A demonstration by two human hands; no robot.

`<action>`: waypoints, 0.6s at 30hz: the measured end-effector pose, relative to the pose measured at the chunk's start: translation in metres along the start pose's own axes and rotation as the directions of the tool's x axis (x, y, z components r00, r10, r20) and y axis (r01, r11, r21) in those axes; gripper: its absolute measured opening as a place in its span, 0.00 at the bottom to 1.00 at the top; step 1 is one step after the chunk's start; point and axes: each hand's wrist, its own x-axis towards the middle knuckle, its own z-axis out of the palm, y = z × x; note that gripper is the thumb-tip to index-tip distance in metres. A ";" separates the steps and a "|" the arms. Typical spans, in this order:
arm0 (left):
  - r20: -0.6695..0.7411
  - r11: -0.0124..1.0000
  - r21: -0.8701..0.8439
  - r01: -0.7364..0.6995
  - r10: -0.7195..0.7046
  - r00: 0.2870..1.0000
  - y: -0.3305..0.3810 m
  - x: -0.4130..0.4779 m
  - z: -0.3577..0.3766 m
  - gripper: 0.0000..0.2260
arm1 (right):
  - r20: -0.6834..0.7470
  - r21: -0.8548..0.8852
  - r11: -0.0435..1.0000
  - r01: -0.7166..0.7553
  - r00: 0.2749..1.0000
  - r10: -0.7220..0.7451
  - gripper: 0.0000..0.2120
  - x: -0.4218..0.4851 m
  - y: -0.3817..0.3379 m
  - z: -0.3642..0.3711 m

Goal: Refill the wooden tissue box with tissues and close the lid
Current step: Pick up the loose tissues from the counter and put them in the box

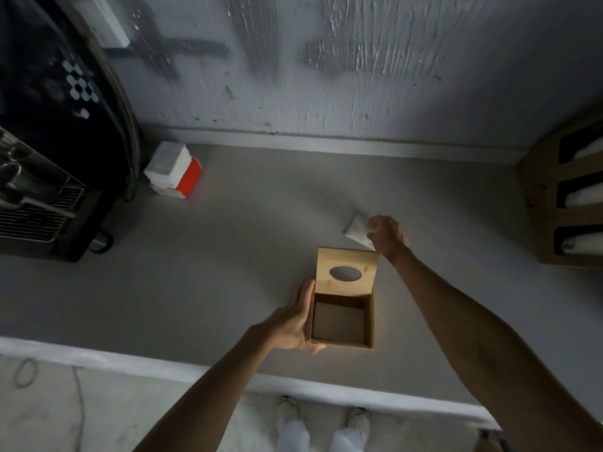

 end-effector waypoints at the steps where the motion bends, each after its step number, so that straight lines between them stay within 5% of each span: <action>1: -0.007 1.000 0.004 -0.008 0.008 1.000 0.001 -0.001 0.000 0.62 | -0.008 -0.063 0.998 -0.003 1.000 0.003 0.17 -0.002 0.002 0.003; 6: -0.027 1.000 0.023 -0.010 0.010 1.000 -0.002 0.001 0.000 0.63 | -0.013 -0.291 0.950 -0.113 0.993 0.115 0.19 -0.027 0.008 -0.003; 9: -0.046 0.999 0.027 -0.037 0.039 0.998 -0.001 -0.001 0.000 0.63 | -0.071 -0.281 0.947 -0.157 0.987 0.142 0.13 -0.053 0.024 -0.002; 12: -0.042 0.999 0.028 -0.036 0.037 0.998 0.001 -0.001 -0.002 0.62 | -0.084 0.107 0.971 -0.214 0.971 0.223 0.13 -0.086 0.053 -0.003; 15: -0.059 0.999 0.038 -0.034 0.036 0.998 -0.001 0.000 -0.001 0.64 | -0.011 0.708 0.643 -0.292 0.906 0.424 0.20 -0.133 0.060 -0.032; 18: -0.061 0.999 0.025 -0.026 0.028 0.998 -0.003 -0.001 0.000 0.64 | 0.030 0.890 0.422 -0.170 0.947 0.319 0.20 -0.187 0.043 -0.067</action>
